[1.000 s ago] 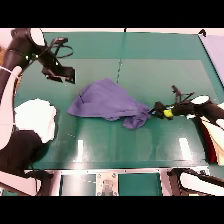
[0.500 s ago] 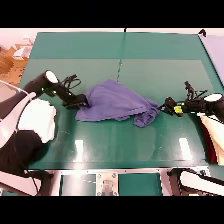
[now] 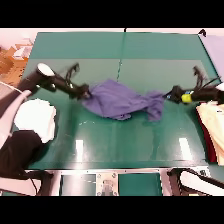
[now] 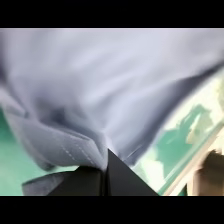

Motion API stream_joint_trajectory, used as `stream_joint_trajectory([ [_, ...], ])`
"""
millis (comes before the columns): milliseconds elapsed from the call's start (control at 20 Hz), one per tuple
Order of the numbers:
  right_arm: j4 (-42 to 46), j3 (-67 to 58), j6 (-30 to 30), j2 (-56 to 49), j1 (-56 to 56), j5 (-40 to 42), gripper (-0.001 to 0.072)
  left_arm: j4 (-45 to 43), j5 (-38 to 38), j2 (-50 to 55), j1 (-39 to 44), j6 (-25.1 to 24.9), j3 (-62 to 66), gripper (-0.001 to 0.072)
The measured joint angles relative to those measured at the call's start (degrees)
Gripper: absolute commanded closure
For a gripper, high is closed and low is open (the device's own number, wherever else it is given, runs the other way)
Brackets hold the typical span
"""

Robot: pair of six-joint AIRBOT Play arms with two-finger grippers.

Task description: Fold the shirts.

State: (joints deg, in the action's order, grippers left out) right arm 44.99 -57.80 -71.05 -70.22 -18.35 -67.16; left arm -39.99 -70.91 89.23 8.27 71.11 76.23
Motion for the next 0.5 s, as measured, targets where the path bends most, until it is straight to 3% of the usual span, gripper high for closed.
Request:
stream_joint_trajectory([
  [250, 0.02, -18.62, -3.37, 9.07, -1.90, -6.62, 0.0695, 1.01, 0.09, -13.94, 0.02, 3.89, 17.31, 0.0687],
  [500, 0.04, -34.07, -8.13, 20.15, -5.27, -7.63, 0.0696, -1.57, 3.63, -25.83, 0.00, 6.08, 34.36, 0.0688],
])
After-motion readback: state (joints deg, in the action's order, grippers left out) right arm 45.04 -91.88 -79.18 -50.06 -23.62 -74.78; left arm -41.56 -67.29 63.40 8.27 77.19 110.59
